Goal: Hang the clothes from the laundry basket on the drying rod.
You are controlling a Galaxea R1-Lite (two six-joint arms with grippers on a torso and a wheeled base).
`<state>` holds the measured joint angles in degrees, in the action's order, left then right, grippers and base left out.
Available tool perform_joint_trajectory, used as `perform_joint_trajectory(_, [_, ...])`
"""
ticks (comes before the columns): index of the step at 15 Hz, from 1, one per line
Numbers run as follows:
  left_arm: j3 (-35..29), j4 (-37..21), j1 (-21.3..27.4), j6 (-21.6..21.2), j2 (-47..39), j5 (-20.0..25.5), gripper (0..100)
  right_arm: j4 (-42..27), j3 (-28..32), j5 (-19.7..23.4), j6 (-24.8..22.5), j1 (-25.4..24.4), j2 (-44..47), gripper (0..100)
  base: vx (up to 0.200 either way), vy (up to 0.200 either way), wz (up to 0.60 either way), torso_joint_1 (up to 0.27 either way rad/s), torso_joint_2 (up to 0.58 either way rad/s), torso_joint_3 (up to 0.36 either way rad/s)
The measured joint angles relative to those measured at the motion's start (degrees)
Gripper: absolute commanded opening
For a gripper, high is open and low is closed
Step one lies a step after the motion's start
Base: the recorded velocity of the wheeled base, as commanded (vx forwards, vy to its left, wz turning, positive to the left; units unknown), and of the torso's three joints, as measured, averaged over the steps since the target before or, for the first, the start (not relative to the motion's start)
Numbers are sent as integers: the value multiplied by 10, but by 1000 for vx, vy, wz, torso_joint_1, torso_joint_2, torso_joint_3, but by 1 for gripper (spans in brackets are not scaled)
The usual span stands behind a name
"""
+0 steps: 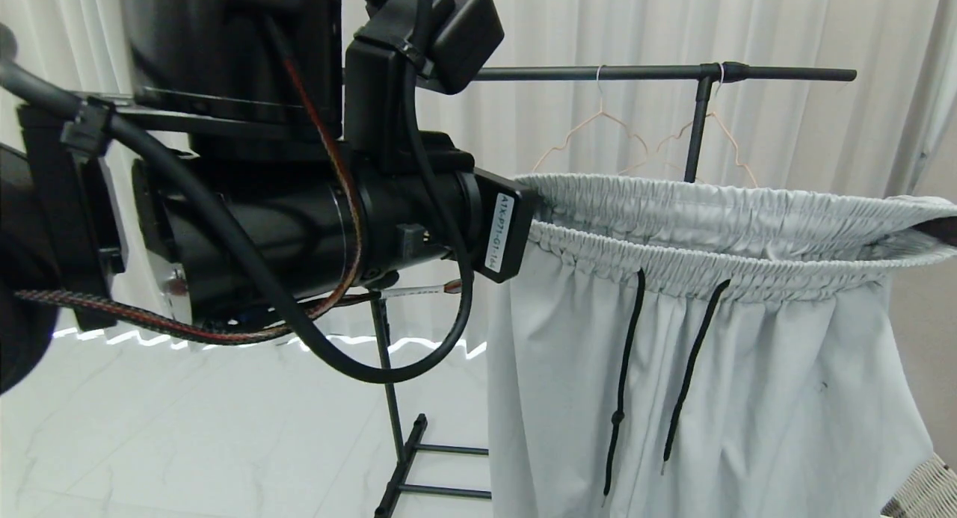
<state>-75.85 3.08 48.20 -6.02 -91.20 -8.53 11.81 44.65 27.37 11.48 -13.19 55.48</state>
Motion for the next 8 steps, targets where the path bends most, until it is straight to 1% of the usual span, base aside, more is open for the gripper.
perform_joint_trajectory(4, [10,3,9,4,-3,0,0,0,-15,-1,-2,-7,-8,0,0,0,0,0,0,0])
perform_joint_trajectory(8, [24,3,17,3,4,0,0,-2,-7,1,-3,-8,-15,0,0,0,0,0,0,0])
